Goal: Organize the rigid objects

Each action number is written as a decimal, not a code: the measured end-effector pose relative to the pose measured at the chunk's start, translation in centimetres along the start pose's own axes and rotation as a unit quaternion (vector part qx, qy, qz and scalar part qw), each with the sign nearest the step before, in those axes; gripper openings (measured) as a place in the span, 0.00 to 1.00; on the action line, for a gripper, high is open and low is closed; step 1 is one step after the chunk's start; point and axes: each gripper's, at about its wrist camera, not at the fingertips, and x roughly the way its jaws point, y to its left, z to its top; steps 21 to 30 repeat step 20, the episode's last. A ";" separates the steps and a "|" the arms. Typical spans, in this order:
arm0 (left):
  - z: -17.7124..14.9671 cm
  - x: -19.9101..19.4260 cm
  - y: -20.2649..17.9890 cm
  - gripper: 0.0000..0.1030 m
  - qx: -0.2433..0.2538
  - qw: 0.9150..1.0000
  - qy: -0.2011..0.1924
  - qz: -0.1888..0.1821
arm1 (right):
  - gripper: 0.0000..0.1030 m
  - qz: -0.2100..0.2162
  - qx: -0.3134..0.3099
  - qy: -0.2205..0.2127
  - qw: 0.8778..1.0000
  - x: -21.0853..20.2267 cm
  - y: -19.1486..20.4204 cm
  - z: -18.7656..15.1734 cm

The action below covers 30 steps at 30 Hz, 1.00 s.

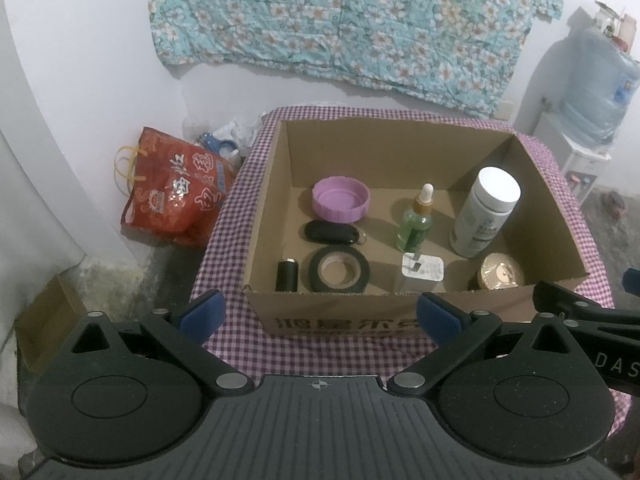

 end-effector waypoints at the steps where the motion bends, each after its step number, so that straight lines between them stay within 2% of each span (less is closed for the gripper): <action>1: 0.0 0.0 -0.1 0.99 0.000 1.000 0.000 0.000 | 1.00 0.000 0.000 -0.001 1.000 0.0 -0.1 -0.1; 30: -0.6 0.0 -0.4 0.99 0.001 1.000 0.003 0.000 | 1.00 0.000 0.004 0.002 1.000 0.0 -0.8 -0.6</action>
